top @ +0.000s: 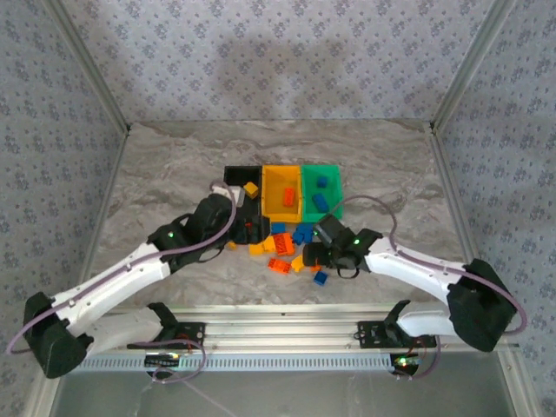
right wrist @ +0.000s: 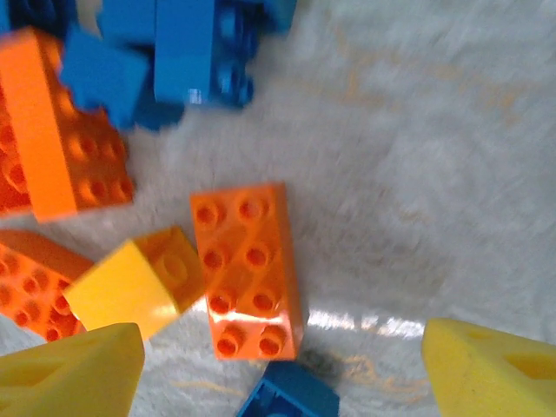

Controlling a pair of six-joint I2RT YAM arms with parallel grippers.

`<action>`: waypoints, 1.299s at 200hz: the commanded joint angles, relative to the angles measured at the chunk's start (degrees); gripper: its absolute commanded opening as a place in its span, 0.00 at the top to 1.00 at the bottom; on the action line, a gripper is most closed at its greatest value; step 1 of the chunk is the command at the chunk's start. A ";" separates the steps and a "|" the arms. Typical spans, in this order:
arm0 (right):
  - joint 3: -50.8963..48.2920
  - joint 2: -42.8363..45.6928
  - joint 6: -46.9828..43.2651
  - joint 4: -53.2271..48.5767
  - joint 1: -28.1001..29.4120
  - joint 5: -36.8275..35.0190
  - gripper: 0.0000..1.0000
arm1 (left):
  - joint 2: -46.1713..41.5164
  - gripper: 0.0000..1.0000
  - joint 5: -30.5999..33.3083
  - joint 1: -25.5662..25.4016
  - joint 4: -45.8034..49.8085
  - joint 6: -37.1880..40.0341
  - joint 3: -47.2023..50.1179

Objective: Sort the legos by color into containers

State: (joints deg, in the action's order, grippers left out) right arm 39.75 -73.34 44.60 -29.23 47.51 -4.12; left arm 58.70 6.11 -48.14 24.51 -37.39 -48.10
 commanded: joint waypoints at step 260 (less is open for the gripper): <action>-0.57 5.37 4.88 -9.39 -0.31 -5.83 0.70 | -8.26 0.00 1.28 -0.58 1.75 -4.02 11.25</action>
State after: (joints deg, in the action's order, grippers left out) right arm 35.55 -71.79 54.00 -34.35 48.66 -7.84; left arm 50.04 6.87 -48.45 25.93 -41.25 -36.97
